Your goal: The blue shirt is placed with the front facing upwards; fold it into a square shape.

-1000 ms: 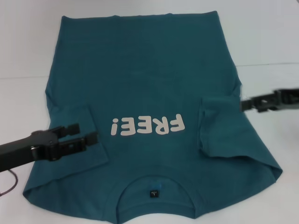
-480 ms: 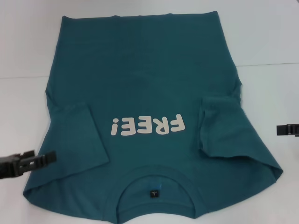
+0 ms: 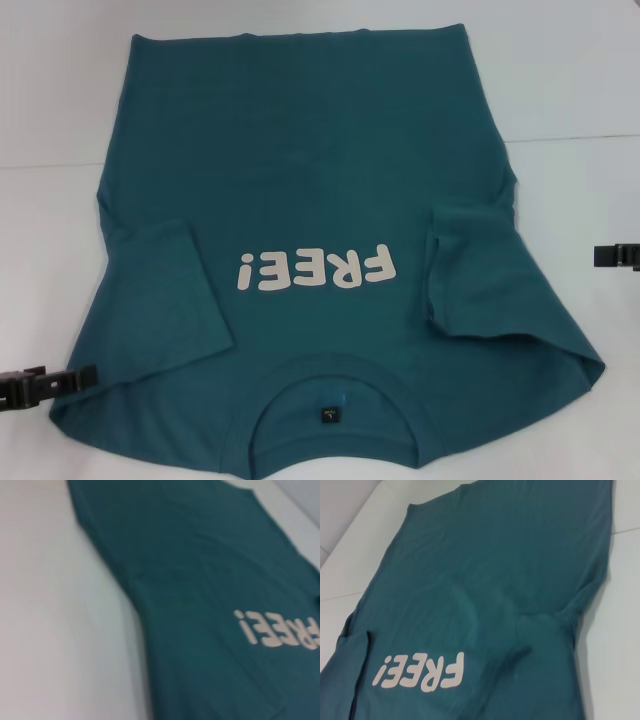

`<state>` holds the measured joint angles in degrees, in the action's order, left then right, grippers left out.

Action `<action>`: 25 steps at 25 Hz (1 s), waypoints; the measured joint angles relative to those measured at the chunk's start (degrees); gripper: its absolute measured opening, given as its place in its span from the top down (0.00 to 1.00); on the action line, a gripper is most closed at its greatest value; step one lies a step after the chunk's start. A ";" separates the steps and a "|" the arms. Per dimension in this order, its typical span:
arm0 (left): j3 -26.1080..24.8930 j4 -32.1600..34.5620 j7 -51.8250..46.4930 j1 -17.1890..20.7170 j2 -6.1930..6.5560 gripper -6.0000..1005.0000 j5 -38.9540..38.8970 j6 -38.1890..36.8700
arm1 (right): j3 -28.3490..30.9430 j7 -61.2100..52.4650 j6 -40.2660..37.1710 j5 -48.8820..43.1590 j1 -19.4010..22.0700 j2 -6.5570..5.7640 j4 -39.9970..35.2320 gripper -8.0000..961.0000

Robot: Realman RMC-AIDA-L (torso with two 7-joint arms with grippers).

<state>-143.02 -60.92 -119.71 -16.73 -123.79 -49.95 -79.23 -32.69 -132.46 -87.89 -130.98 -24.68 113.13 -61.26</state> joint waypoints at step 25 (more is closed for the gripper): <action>0.13 10.22 -2.47 -2.98 3.34 0.17 1.19 -2.50 | 0.17 0.42 2.06 -2.12 -2.85 -1.16 3.54 0.08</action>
<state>-142.90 -50.70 -122.18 -19.71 -120.46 -48.75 -81.73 -32.51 -132.04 -85.84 -133.09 -27.53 111.97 -57.72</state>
